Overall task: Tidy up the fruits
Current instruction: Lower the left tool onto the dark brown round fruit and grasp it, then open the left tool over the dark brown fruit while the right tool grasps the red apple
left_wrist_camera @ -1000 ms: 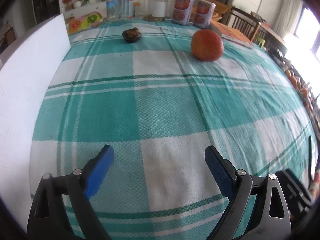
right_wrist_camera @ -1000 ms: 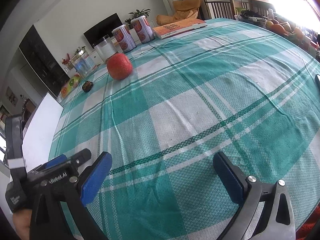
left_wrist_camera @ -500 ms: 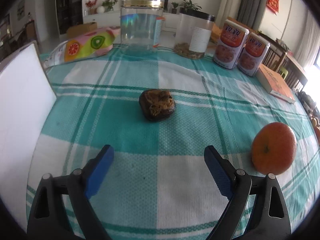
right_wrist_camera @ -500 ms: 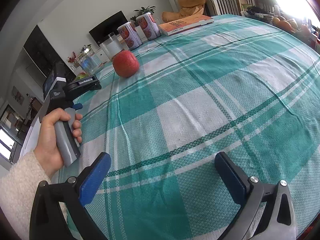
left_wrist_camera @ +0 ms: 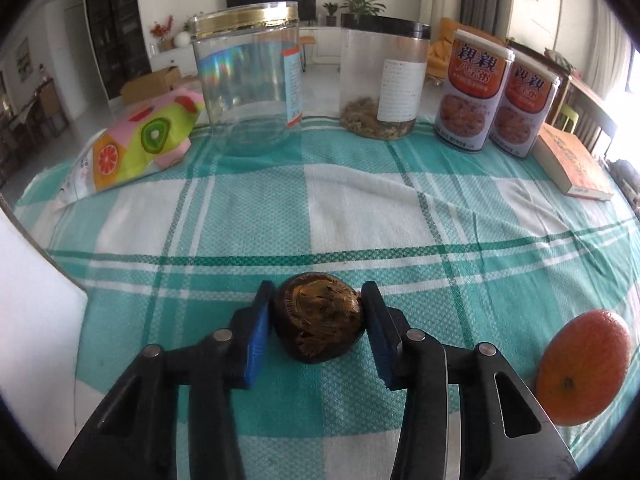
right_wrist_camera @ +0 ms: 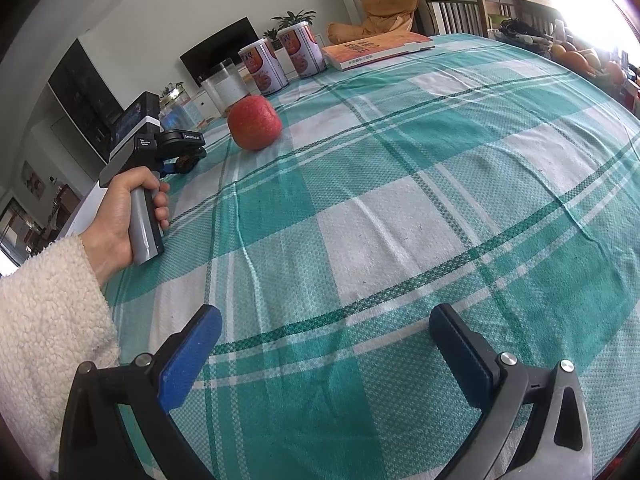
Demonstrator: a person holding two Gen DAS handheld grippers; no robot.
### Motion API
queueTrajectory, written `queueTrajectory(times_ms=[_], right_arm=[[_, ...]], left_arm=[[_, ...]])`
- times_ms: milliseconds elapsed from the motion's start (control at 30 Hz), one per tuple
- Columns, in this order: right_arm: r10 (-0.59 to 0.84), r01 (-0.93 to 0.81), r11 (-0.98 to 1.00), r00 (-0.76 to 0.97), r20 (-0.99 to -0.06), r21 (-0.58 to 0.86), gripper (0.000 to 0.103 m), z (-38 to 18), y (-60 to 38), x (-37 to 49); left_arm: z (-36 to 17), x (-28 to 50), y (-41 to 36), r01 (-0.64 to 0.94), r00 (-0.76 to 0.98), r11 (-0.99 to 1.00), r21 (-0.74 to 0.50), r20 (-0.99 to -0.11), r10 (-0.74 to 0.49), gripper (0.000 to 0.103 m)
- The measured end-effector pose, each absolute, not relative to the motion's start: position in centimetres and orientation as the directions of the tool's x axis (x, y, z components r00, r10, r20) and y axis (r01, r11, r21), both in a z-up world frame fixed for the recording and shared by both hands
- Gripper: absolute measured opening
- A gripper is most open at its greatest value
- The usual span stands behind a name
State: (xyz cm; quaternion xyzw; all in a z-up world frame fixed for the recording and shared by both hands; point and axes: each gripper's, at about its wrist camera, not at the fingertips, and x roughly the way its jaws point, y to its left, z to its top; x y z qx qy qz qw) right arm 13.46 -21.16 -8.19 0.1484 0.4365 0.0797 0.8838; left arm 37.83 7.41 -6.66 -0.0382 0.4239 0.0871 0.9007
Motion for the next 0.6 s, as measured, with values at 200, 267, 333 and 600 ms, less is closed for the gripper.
queueTrajectory(times_ms=[200, 267, 333, 600], right_arm=[[0.259, -0.011, 0.948, 0.609, -0.75, 0.319, 0.103, -8.2, -21.0, 13.5], [0.25, -0.011, 0.952, 0.608, -0.753, 0.306, 0.103, -8.2, -20.9, 13.6], [0.247, -0.013, 0.953, 0.608, -0.755, 0.302, 0.103, -8.2, -20.9, 13.7], [0.238, -0.022, 0.959, 0.602, -0.762, 0.282, 0.103, -8.2, -20.7, 13.6]], left_arm=[[-5.9, 34.9, 6.7, -0.23, 0.617, 0.973, 0.016, -0.771, 0.159, 0.044], [-5.6, 33.4, 6.1, -0.236, 0.613, 0.972, 0.008, -0.774, 0.156, 0.044], [-5.3, 31.9, 5.4, -0.24, 0.609, 0.971, -0.012, -0.781, 0.141, 0.044], [-3.8, 23.0, 2.2, -0.231, 0.603, 0.967, -0.104, -0.796, 0.058, 0.045]])
